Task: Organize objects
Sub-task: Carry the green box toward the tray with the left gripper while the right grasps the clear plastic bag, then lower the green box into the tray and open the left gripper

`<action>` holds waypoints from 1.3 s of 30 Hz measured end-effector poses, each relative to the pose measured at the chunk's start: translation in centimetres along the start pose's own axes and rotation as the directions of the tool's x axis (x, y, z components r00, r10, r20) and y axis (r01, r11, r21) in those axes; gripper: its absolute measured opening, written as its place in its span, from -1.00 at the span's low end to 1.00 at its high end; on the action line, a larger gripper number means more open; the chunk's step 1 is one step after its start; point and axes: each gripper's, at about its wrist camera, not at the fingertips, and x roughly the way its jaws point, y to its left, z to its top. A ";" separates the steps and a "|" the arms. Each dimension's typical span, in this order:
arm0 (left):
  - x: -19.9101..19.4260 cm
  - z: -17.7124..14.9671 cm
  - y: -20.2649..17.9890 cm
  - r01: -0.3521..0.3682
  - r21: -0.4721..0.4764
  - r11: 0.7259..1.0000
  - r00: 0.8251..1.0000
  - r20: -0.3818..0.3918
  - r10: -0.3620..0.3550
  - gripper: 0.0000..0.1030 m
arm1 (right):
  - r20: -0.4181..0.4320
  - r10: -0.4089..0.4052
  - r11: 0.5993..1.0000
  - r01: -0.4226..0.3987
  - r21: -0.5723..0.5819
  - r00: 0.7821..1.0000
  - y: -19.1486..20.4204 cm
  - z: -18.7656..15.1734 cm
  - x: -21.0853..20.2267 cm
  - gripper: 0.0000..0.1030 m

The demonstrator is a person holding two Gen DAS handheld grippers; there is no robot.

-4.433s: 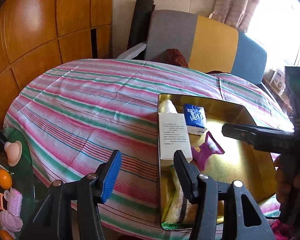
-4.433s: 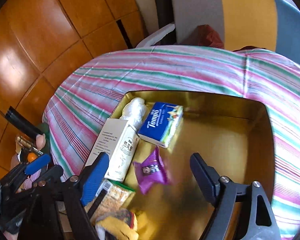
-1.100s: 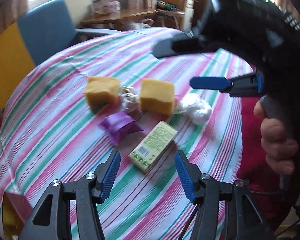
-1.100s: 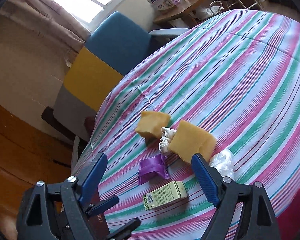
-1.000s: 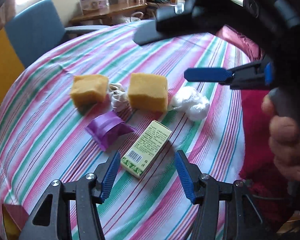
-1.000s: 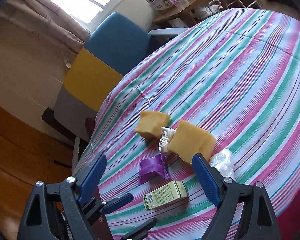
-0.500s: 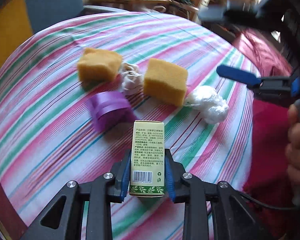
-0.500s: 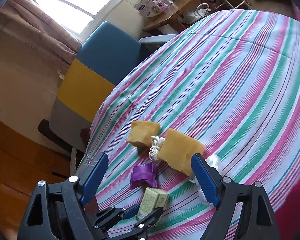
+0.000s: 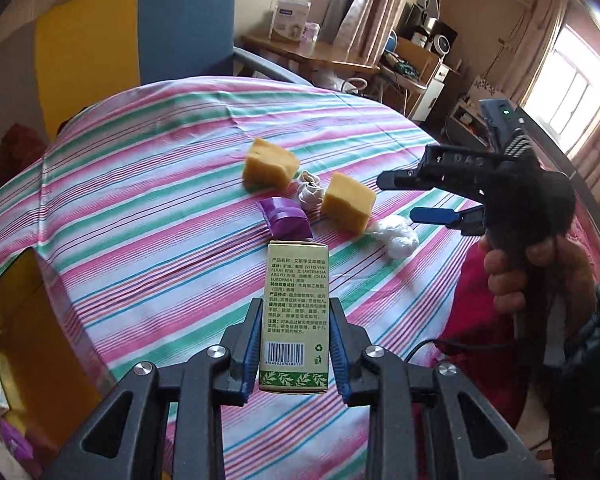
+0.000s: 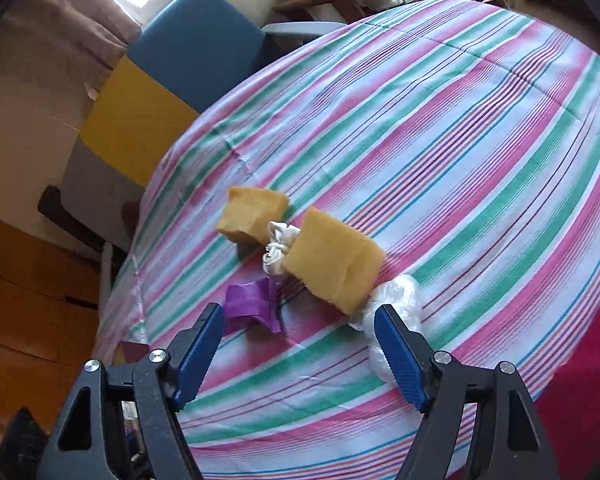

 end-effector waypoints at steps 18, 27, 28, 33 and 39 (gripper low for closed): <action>-10.6 -3.8 10.7 -0.071 -0.286 0.956 0.983 0.141 0.115 -0.42 | -0.223 -0.426 0.874 0.335 -0.353 0.877 -1.0 0.8 6.7 -0.28; -15.8 -9.5 24.0 -0.216 -0.575 0.789 0.945 0.079 0.316 -0.42 | -0.225 -0.403 0.888 0.320 -0.331 0.887 -2.3 1.1 6.1 -0.28; -15.6 -9.7 24.6 -0.217 -0.587 0.780 0.947 0.066 0.314 -0.42 | -0.225 -0.401 0.889 0.317 -0.332 0.888 -2.4 1.1 6.0 -0.28; -12.1 -9.1 25.3 -0.187 -0.609 0.771 0.965 0.032 0.259 -0.42 | -0.229 -0.392 0.890 0.305 -0.338 0.891 -2.9 1.1 5.8 -0.28; -7.7 -7.6 26.6 -0.152 -0.664 0.732 0.983 -0.020 0.185 -0.42 | -0.232 -0.381 0.894 0.292 -0.340 0.895 -3.7 1.4 5.4 -0.28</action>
